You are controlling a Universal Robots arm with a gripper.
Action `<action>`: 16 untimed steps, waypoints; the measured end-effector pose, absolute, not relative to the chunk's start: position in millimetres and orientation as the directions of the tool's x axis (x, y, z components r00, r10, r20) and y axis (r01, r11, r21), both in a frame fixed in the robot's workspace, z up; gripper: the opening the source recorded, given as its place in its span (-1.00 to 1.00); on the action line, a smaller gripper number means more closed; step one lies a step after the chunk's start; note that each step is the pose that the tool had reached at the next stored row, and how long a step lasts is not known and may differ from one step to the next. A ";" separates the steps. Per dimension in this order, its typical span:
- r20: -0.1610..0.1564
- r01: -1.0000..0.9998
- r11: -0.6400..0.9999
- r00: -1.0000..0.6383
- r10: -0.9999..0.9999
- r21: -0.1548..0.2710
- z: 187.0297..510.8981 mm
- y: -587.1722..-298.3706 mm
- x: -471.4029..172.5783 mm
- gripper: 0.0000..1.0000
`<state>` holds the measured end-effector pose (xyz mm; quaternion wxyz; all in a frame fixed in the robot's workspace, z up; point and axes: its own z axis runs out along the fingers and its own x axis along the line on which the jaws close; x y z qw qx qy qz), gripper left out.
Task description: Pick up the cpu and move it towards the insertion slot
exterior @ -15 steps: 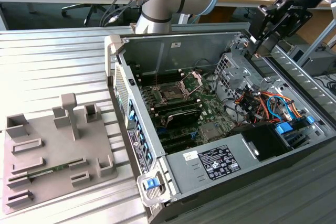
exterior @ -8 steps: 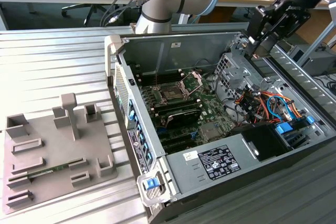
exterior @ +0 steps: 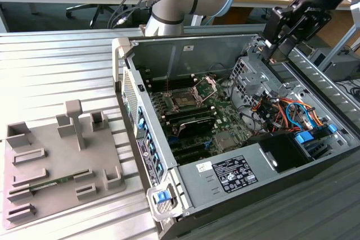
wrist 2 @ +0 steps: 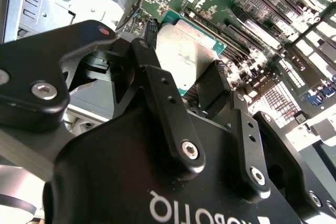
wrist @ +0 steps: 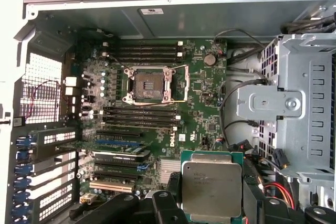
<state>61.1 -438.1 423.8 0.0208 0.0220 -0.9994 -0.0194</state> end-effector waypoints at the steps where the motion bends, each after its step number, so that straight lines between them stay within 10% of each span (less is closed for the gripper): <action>1: 0.041 -0.043 0.998 -0.998 -0.045 0.040 423.7 -438.1 61.0 0.09; 16: 0.041 -0.043 0.998 -0.998 -0.045 0.040 421.7 -438.1 58.1 0.09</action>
